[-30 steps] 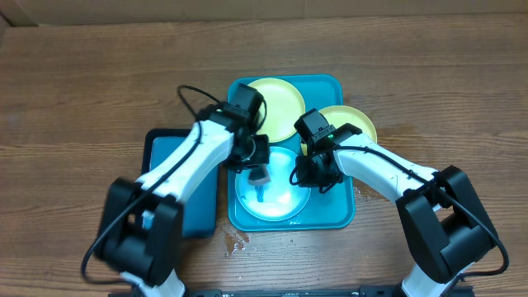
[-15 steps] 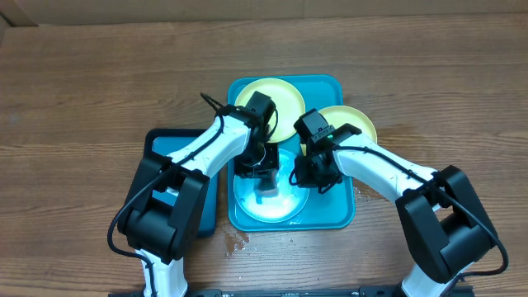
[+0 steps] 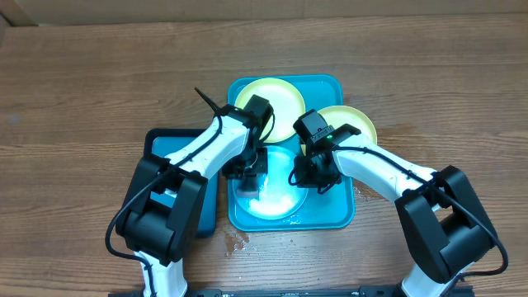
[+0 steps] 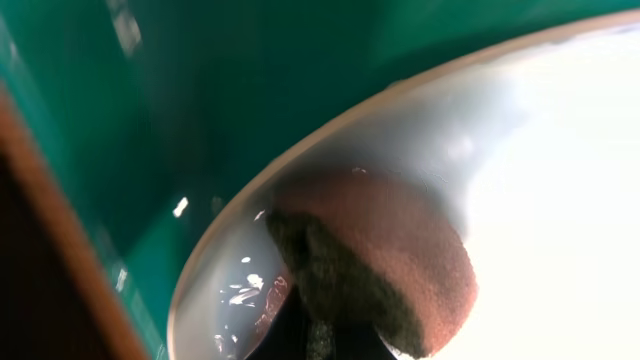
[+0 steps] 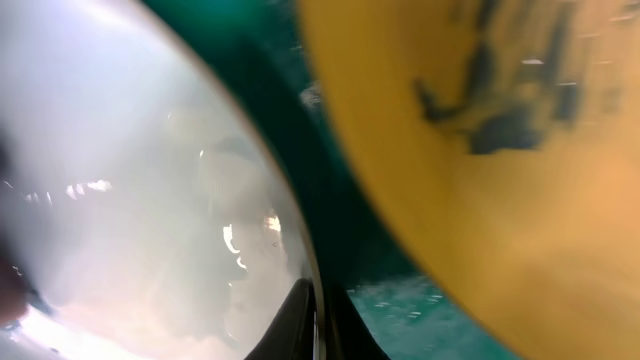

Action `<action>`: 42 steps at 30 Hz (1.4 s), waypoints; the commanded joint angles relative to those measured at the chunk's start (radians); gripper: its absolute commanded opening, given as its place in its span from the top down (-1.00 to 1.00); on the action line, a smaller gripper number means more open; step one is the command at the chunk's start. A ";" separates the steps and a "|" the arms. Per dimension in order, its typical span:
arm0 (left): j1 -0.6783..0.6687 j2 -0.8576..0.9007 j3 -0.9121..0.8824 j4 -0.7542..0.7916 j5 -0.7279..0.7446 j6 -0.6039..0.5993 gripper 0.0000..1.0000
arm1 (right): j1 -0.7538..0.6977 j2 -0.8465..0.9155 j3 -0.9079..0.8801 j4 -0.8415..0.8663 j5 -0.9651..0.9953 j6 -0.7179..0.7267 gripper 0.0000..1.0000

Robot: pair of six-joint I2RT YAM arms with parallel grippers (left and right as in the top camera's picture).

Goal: Clean dirty plates on tray and stack at the side
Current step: 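Move the sponge with the left gripper onto the white plate, then scrub the white plate with the sponge while the right gripper holds it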

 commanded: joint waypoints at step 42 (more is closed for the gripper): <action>-0.083 0.064 0.021 -0.090 -0.433 -0.180 0.91 | -0.104 0.024 0.002 0.018 0.031 0.173 0.92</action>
